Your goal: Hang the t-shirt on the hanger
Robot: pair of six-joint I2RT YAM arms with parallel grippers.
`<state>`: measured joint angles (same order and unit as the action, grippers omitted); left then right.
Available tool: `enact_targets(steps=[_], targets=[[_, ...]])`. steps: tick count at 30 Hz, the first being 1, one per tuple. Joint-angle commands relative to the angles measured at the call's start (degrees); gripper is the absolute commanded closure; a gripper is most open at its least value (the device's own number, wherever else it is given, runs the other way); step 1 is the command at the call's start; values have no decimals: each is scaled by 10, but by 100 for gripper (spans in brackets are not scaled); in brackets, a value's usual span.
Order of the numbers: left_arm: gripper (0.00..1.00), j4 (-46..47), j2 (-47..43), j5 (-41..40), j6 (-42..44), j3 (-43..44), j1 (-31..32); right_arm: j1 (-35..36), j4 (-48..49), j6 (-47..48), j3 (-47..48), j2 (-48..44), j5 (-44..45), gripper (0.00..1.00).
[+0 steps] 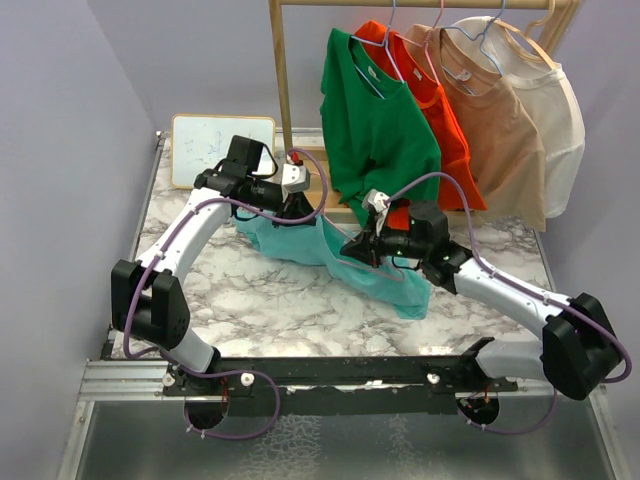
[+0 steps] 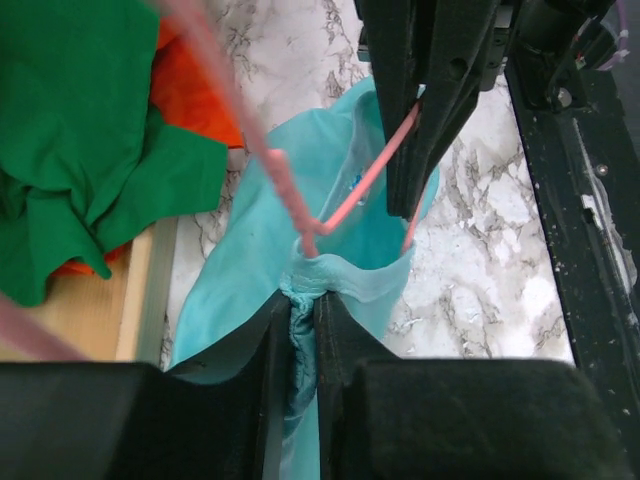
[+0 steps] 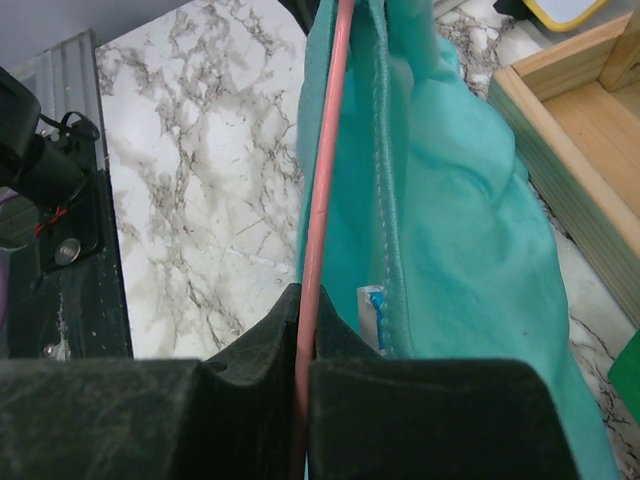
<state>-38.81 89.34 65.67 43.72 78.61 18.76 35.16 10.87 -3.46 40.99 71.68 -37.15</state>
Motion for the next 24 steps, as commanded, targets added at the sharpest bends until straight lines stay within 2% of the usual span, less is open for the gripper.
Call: enact_targets(steps=[1, 2, 5, 6, 8, 10, 11, 13, 14, 17, 20, 24], targets=[[93, -23, -12, 51, 7, -7, 8, 4, 111, -8, 22, 9, -34, 99], [100, -27, -13, 54, 10, -8, 9, 4, 111, -10, 25, 12, -31, 99], [100, -49, -21, 52, 49, -7, 8, 4, 91, -13, 37, 22, -14, 98], [100, -54, -24, 45, 61, -7, 8, 4, 82, -12, 41, 23, -5, 93], [100, -52, -35, 32, 69, -21, 7, 4, 60, -11, 47, 22, 14, 79], [100, -60, -46, 16, 90, -25, 6, 4, 44, -9, 47, 13, 34, 53], [100, -65, -53, 7, 102, -24, 5, 4, 38, -10, 43, 6, 45, 45], [100, -72, -66, -17, 120, -25, 5, 4, 32, -11, 36, -17, 70, 30], [100, -77, -73, -29, 132, -24, 5, 4, 30, -12, 31, -30, 81, 26], [100, -100, -90, -58, 178, -18, 4, 4, 13, -15, 32, -63, 117, 18], [100, -118, -94, -65, 198, -13, 4, 4, -20, -29, 44, -81, 162, 16], [100, -144, -94, -56, 220, -13, 5, 4, -112, -68, 94, -71, 255, 16]])
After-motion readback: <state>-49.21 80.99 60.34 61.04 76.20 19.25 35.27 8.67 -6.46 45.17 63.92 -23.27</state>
